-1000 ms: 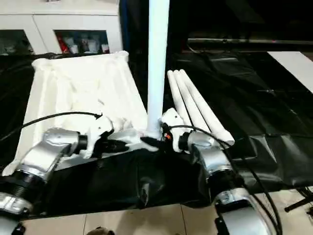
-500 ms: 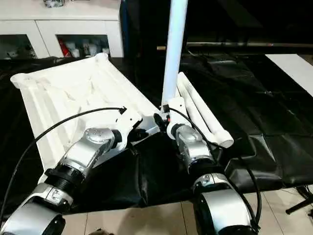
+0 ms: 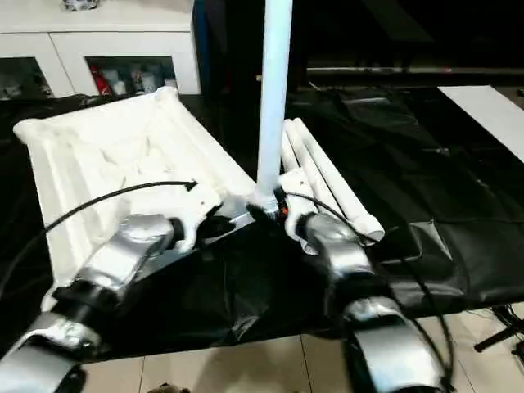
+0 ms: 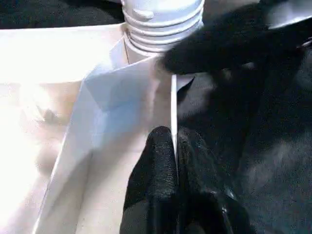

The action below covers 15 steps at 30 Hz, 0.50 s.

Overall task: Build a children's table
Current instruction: Rotate leg to tighten

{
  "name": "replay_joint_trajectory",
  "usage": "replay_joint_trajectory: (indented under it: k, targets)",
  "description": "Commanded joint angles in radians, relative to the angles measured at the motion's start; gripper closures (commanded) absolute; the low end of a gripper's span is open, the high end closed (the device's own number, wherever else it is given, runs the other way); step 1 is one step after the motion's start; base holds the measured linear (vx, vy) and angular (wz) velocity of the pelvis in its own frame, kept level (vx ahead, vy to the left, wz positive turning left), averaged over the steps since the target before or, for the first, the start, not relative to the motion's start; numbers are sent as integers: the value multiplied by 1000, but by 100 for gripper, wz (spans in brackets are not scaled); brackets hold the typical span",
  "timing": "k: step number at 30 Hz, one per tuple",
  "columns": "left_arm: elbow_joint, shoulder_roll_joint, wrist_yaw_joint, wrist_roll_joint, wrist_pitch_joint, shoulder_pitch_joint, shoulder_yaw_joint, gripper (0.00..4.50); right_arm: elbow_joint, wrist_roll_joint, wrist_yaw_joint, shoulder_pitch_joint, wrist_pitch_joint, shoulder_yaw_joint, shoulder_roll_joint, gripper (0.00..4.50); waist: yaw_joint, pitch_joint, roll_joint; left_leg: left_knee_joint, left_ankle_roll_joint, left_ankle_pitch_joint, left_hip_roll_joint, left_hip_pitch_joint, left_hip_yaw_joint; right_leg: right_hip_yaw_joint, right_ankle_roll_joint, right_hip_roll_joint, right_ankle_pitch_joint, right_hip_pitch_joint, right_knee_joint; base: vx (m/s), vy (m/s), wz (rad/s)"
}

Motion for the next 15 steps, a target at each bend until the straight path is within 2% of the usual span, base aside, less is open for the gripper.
replay_joint_trajectory:
  k: [1, 3, 5, 6, 7, 8, 9, 11, 13, 15]
  targets:
    - [3, 26, -34, -46, -66, 31, 40, 450, -35, -23, 91, 18, -27, 37, -22, 54, 3, -59, -25, -59, 45, -255, 23, 0, -16, 38, -137, -55, -378, 41, -93, 0, 0, 0]
    - [-25, 55, -110, -70, -88, 53, 34, 450, -68, -1, 163, 29, -21, 38, -45, 54, 5, -60, -25, -59, 48, -244, 24, -1, -16, 39, -139, -55, -369, 42, -91, 0, 0, 0]
    - [-60, 73, -180, -98, -94, 71, 29, 450, -91, 21, 210, 34, -8, 37, -54, 54, 4, -63, -24, -56, 56, -219, 26, 1, -14, 40, -175, -53, -302, 42, -81, 0, 0, 0]
    - [-82, 86, -222, -115, -85, 81, 26, 450, -104, 23, 229, 36, -10, 42, -60, 54, 4, -63, -24, -56, 56, -219, 26, 1, -14, 40, -175, -53, -302, 42, -81, 0, 0, 0]
    - [-113, 105, -281, -139, -77, 95, 21, 450, -116, 21, 252, 37, -19, 49, -67, 54, 6, -64, -25, -54, 65, -198, 29, 2, -11, 41, -197, -51, -252, 41, -74, 0, 0, 0]
    - [-113, 105, -281, -139, -77, 95, 21, 450, -116, 21, 252, 37, -19, 49, -67, 54, 8, -65, -23, -54, 66, -190, 30, 3, -11, 40, -204, -50, -238, 41, -71, 0, 0, 0]
    - [-131, 124, -323, -151, -75, 104, 10, 450, -128, 23, 271, 40, -25, 58, -74, 54, 7, -63, -25, -54, 70, -195, 31, 4, -9, 40, -212, -48, -227, 39, -70, 0, 0, 0]
    - [-137, 135, -343, -153, -75, 108, 3, 450, -131, 25, 284, 41, -28, 62, -76, 54, 8, -64, -22, -53, 69, -193, 31, 6, -8, 41, -217, -49, -217, 38, -68, 0, 0, 0]
    - [-146, 144, -366, -164, -70, 113, 2, 450, -135, 27, 302, 41, -33, 64, -79, 54, 10, -62, -27, -54, 68, -196, 31, 6, -7, 42, -222, -50, -213, 39, -67, 0, 0, 0]
    - [-156, 150, -380, -170, -65, 117, 5, 450, -138, 24, 318, 42, -33, 67, -80, 54, 10, -62, -26, -54, 65, -198, 31, 6, -7, 43, -220, -50, -216, 40, -67, 0, 0, 0]
